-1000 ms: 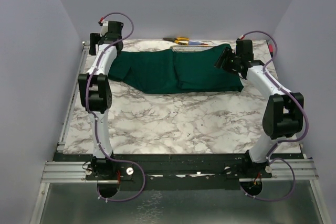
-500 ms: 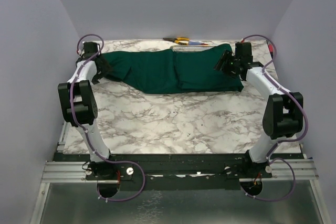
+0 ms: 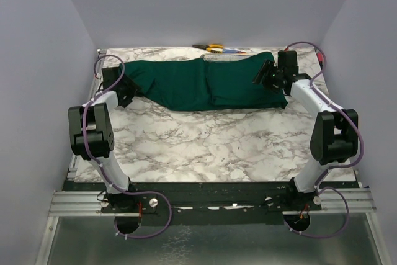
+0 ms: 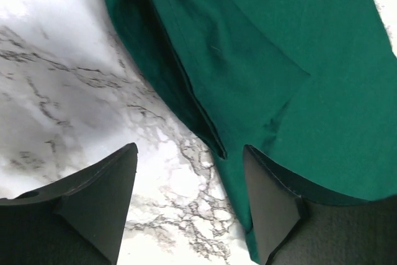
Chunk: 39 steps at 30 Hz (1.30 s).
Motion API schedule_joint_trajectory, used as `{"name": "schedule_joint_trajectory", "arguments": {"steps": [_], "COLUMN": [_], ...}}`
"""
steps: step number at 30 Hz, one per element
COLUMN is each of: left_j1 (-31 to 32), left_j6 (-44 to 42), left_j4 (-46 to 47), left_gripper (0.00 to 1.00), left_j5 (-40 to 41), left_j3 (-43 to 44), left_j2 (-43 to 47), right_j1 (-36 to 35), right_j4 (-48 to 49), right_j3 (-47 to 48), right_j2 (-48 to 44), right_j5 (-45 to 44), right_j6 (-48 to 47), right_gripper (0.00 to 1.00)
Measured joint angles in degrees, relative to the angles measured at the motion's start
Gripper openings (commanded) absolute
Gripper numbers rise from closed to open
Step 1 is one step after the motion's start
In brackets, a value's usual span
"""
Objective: Open and lay out the surgical kit
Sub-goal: Open the surgical kit at the center of the board.
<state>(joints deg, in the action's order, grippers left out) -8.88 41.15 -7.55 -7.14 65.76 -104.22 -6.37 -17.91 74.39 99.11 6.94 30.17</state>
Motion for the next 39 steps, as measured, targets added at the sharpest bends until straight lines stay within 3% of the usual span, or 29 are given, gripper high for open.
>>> {"name": "schedule_joint_trajectory", "arguments": {"steps": [5, 10, 15, 19, 24, 32, 39], "left_j1": [0.0, 0.0, 0.0, 0.0, 0.0, -0.9, -2.8], "left_j6": [3.1, 6.5, 9.3, 10.6, 11.5, 5.0, -9.6], "left_j4": [7.0, 13.1, 15.6, 15.1, 14.8, 2.0, -14.3], "left_gripper": [0.66, 0.51, 0.44, 0.29, 0.02, 0.00, 0.00], "left_j5": [-3.9, -5.7, -6.2, -6.3, -6.4, -4.8, 7.7], "left_j3": [-2.9, -3.0, -3.4, -3.5, -3.4, 5.9, 20.9], "left_j2": [-0.1, -1.3, -3.2, -4.0, -4.6, -5.7, -6.5], "right_j1": [0.0, 0.0, 0.0, 0.0, 0.0, 0.1, 0.1], "right_j4": [0.0, -0.4, -1.1, -1.5, -1.5, -1.5, -2.1], "right_j3": [0.0, 0.1, 0.1, 0.1, 0.1, 0.1, 0.1], "right_j2": [0.0, 0.0, 0.0, -0.4, -1.0, -1.5, -1.6], "right_j5": [0.2, 0.2, 0.2, 0.2, 0.2, 0.1, 0.1], "right_j6": [-0.1, -0.3, -0.5, -0.7, -0.7, -0.7, -1.1], "right_gripper": [0.66, 0.66, 0.66, 0.66, 0.66, 0.66, 0.66]}}
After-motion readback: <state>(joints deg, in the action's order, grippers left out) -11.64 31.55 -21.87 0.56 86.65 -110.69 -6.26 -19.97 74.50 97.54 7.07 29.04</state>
